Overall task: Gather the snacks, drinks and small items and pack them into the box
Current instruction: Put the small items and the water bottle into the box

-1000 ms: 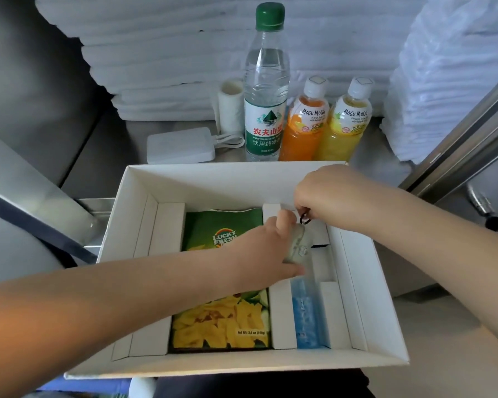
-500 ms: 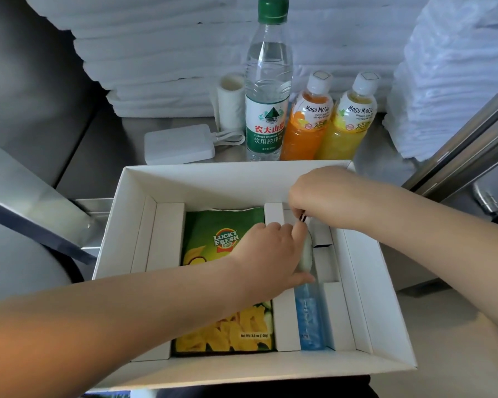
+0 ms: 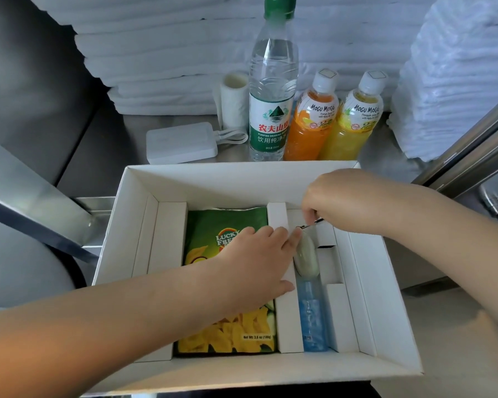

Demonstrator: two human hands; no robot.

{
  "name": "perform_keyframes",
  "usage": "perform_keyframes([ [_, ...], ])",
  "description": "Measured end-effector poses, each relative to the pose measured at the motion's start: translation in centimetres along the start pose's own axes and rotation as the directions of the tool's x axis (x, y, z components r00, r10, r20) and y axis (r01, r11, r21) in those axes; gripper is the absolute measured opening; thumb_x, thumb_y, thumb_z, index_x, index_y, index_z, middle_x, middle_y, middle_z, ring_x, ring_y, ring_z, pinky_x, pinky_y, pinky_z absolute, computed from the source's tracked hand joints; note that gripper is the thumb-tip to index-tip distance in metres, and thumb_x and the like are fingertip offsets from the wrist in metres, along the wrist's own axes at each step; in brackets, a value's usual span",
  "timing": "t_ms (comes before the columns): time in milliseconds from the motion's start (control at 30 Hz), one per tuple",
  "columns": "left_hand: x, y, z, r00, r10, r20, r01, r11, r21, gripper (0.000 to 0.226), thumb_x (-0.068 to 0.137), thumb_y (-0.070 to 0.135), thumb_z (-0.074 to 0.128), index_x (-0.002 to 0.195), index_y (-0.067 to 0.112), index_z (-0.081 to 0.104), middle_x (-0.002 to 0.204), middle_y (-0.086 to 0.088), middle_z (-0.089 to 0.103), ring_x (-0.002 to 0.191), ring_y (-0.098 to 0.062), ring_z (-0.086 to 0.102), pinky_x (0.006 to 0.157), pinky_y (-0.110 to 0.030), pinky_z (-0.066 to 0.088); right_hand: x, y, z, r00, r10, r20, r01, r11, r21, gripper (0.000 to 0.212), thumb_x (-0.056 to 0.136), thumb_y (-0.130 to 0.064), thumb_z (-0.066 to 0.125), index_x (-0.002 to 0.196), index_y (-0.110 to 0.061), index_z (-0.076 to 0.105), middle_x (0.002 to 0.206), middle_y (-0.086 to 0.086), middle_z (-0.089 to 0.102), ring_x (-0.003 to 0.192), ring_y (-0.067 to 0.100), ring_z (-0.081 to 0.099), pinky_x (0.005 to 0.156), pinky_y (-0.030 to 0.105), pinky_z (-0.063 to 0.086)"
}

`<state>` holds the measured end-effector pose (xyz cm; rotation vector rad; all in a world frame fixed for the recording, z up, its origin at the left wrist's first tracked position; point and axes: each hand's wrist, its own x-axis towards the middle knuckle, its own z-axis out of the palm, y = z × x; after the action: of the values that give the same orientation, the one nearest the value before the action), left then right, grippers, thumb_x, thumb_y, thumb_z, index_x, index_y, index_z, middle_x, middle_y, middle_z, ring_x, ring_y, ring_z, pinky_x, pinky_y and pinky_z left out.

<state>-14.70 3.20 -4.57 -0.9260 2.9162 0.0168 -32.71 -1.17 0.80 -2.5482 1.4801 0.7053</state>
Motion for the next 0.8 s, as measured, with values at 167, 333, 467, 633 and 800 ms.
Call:
perform_keyframes([
  [167,-0.1,-0.2,-0.2,0.999,0.037,0.003,-0.037,0.999,0.008,0.075,0.095,0.052,0.036,0.149,0.011,0.004,0.128,-0.004,0.037,0.105,-0.020,0.041,0.085,-0.034,0.038,-0.3,-0.5,-0.2,0.995,0.003,0.100,0.003,0.998,-0.059,0.044,0.084,0.000,0.052,0.115,-0.029,0.063,0.113,-0.004,0.059,0.094,0.019,0.059,0.061,0.023,0.037],
  [333,-0.4,-0.4,0.4,0.995,0.077,0.068,-0.078,0.997,0.010,0.083,0.093,0.053,0.038,0.148,0.010,-0.008,0.145,-0.006,0.025,0.118,-0.022,0.035,0.097,-0.038,0.037,0.1,-0.4,0.5,1.000,0.000,0.001,0.001,0.993,-0.115,0.059,0.081,0.008,0.044,0.128,-0.025,0.053,0.119,0.000,0.059,0.099,0.024,0.060,0.064,0.030,0.045],
  [467,-0.5,-0.6,0.2,0.990,0.088,0.112,-0.090,0.996,0.013,0.086,0.093,0.055,0.038,0.147,0.010,-0.012,0.151,-0.006,0.016,0.125,-0.022,0.029,0.102,-0.037,0.033,0.5,-0.1,1.2,0.999,-0.038,0.001,0.038,0.992,-0.121,0.060,0.080,0.008,0.044,0.128,-0.028,0.052,0.113,-0.001,0.060,0.095,0.024,0.060,0.064,0.031,0.048],
  [633,-1.0,-0.6,-0.3,0.977,0.139,0.165,-0.137,0.990,-0.021,0.087,0.092,0.058,0.036,0.147,0.013,-0.014,0.157,-0.005,-0.008,0.138,-0.023,0.015,0.112,-0.041,0.022,0.1,0.0,1.5,0.993,-0.092,-0.081,0.083,0.991,-0.101,0.043,0.085,-0.004,0.049,0.119,-0.030,0.054,0.113,-0.008,0.058,0.101,0.020,0.057,0.073,0.036,0.052],
  [800,-0.8,-1.0,0.1,0.952,0.132,0.277,-0.136,0.991,-0.004,0.089,0.093,0.058,0.035,0.142,0.016,-0.027,0.151,-0.004,-0.028,0.142,-0.022,-0.017,0.114,-0.040,-0.006,0.3,-0.2,1.4,0.994,-0.070,-0.082,0.061,0.992,-0.107,0.037,0.086,-0.006,0.051,0.117,-0.028,0.056,0.116,-0.007,0.059,0.102,0.020,0.058,0.079,0.038,0.053],
])
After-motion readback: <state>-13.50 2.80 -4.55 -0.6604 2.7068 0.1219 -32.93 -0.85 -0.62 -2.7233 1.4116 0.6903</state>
